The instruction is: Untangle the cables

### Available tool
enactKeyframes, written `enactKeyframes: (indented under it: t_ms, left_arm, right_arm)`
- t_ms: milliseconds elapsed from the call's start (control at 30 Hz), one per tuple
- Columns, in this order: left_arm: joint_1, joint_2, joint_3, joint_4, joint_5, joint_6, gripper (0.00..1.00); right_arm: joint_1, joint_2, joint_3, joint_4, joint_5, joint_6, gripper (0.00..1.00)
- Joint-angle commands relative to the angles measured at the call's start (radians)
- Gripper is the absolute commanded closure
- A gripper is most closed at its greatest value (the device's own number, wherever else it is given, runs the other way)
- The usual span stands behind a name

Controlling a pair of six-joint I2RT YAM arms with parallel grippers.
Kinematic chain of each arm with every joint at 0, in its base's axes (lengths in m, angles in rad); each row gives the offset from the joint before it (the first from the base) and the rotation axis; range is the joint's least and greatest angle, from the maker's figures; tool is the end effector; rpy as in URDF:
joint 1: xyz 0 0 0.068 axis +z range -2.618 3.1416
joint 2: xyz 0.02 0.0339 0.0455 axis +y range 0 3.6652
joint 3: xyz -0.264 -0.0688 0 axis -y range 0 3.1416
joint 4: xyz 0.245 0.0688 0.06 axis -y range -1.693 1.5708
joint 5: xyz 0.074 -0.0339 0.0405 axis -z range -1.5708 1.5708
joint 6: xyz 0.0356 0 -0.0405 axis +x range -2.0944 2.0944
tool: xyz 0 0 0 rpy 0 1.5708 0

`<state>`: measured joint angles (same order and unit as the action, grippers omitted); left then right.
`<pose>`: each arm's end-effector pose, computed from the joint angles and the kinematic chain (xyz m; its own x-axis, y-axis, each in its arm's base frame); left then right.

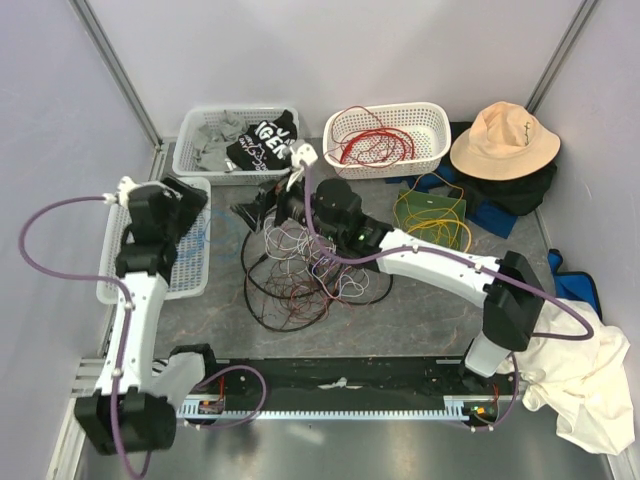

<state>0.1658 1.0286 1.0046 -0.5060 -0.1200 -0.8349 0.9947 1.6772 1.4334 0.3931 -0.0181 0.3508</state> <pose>0.2207 0.0413 0.3385 -0.1377 -0.7692 -0.6240 -0.5479 0.5840 -0.5989 0.2221 0.3430 0.3914 -0.2154 0.2992 -0.9296 -0.8244 0.4545 0.3373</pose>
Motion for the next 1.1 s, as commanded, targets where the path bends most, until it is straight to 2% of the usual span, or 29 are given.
enactKeyframes:
  t_ms: [0,33,133,167,233,267,467,633,767,1067]
  left_arm:
    - [-0.214,-0.105,-0.135,0.233,0.010,0.056,0.00]
    - [-0.312,-0.099,-0.139,0.230,-0.033,0.063,0.00]
    - [-0.473,-0.049,-0.144,0.228,-0.219,0.077,0.00]
    - [-0.506,-0.010,-0.141,0.219,-0.322,0.080,0.00]
    - [-0.581,0.034,-0.126,0.196,-0.412,0.103,0.00]
    - [-0.597,0.086,-0.115,0.181,-0.484,0.105,0.00]
    - [-0.614,0.283,0.023,0.008,-0.674,0.117,0.00]
    - [-0.612,0.332,0.060,0.003,-0.721,0.171,0.02]
    - [-0.612,0.373,0.084,0.007,-0.715,0.191,0.04]
    - [-0.605,0.507,0.080,0.017,-0.678,0.168,0.20]
  right_arm:
    - [-0.002,-0.026,-0.138,0.009,0.072,-0.003,0.02]
    - [-0.002,-0.036,-0.161,0.012,0.075,-0.001,0.02]
    - [-0.002,-0.088,-0.252,0.029,0.086,0.011,0.02]
    - [-0.002,-0.120,-0.275,0.032,0.092,0.011,0.02]
    - [-0.004,-0.172,-0.343,0.035,0.107,0.011,0.02]
    - [-0.002,-0.189,-0.384,0.035,0.121,0.013,0.02]
    - [-0.002,-0.355,-0.548,0.030,0.165,0.056,0.02]
    - [-0.002,-0.551,-0.688,0.017,0.190,0.100,0.02]
    - [-0.002,-0.643,-0.767,-0.023,0.201,0.112,0.02]
    - [-0.002,-0.787,-0.803,-0.132,0.254,0.082,0.02]
